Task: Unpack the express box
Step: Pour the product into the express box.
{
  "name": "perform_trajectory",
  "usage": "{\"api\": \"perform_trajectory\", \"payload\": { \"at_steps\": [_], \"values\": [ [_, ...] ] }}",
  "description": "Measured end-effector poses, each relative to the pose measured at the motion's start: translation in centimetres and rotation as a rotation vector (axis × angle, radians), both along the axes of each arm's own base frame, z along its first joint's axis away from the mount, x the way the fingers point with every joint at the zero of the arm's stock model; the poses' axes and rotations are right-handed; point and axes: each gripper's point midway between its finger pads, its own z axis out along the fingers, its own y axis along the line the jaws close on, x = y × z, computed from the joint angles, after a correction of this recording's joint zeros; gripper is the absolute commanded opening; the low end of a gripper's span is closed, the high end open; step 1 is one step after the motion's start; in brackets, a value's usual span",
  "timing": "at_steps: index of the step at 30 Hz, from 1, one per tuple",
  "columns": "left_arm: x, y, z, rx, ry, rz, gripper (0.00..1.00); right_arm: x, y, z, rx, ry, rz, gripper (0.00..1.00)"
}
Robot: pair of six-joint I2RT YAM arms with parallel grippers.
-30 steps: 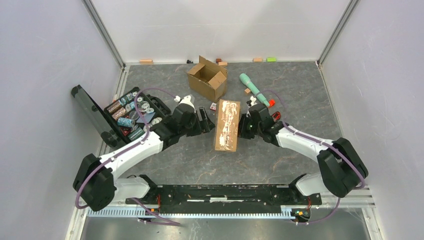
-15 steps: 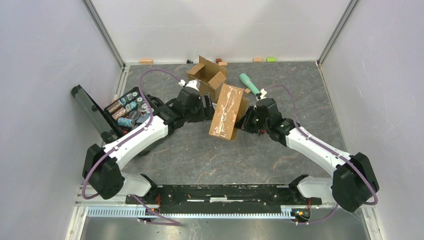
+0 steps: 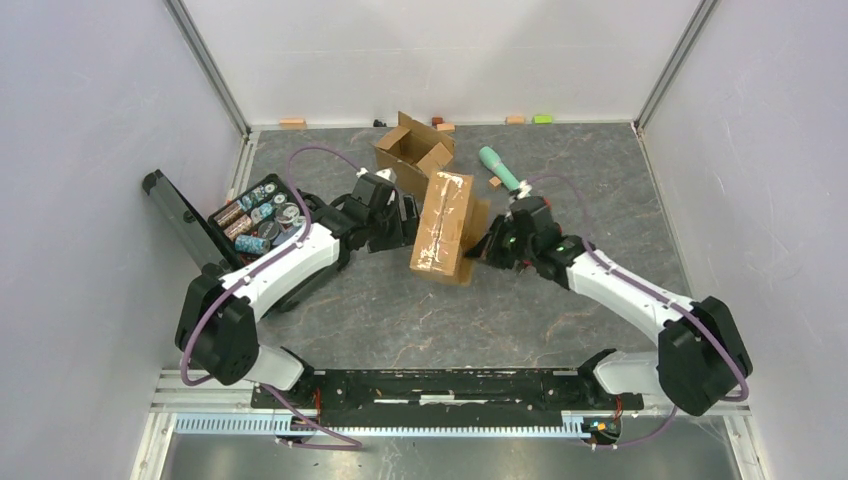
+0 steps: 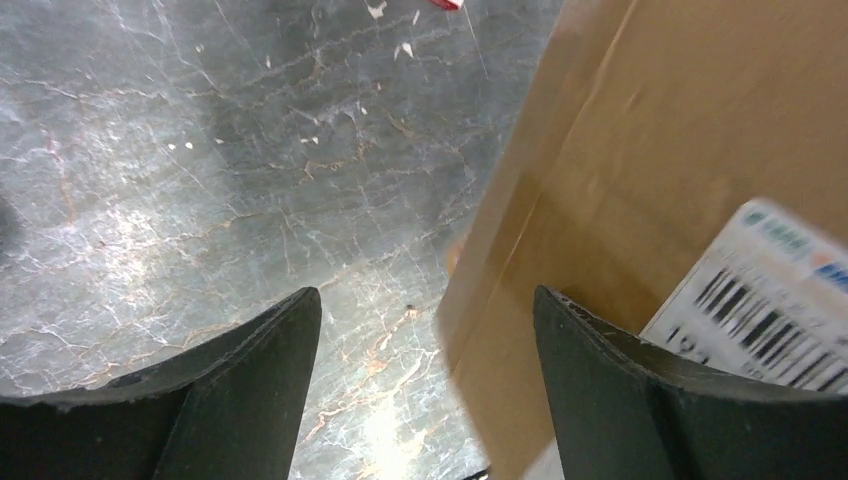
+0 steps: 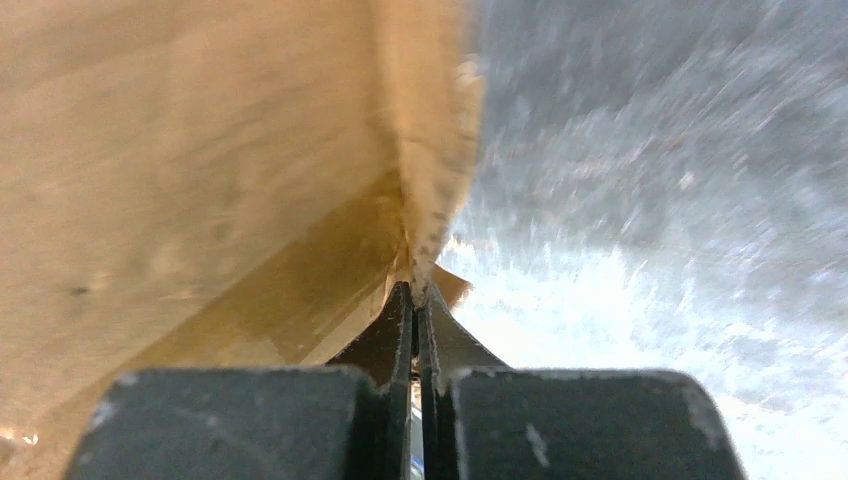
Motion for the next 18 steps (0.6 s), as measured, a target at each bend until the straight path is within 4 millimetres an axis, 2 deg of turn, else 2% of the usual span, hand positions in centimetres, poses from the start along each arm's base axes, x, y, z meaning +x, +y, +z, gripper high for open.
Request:
{"api": "perform_trajectory", "payload": {
  "at_steps": [4,5,7,11,15,18],
  "values": [
    [-0.8,-0.3,-0.7,-0.017,0.029,-0.026,0.85,4.2,-3.6,1.7,0.057,-0.04,-0.128,0.0],
    [-1.0,-0.4,-0.8,-0.022,0.036,-0.034,0.85,4.7,-3.8,1.7,0.059,-0.043,-0.14,0.0],
    [-1.2,-0.5,-0.9,-0.027,0.043,-0.042,0.84,4.5,-3.0,1.7,0.059,-0.045,-0.121,0.0],
    [-1.2,-0.1,-1.1,-0.015,0.049,-0.042,0.84,2.8,-0.6,1.6,0.059,-0.045,-0.05,0.0],
    [-1.0,0.0,-0.8,-0.007,0.041,-0.042,0.85,2.6,-0.2,1.9,0.059,-0.051,-0.031,0.0],
    [-0.4,-0.2,0.4,-0.013,0.014,-0.04,0.85,3.2,-0.4,2.6,0.058,-0.073,-0.041,0.0]
  ]
}}
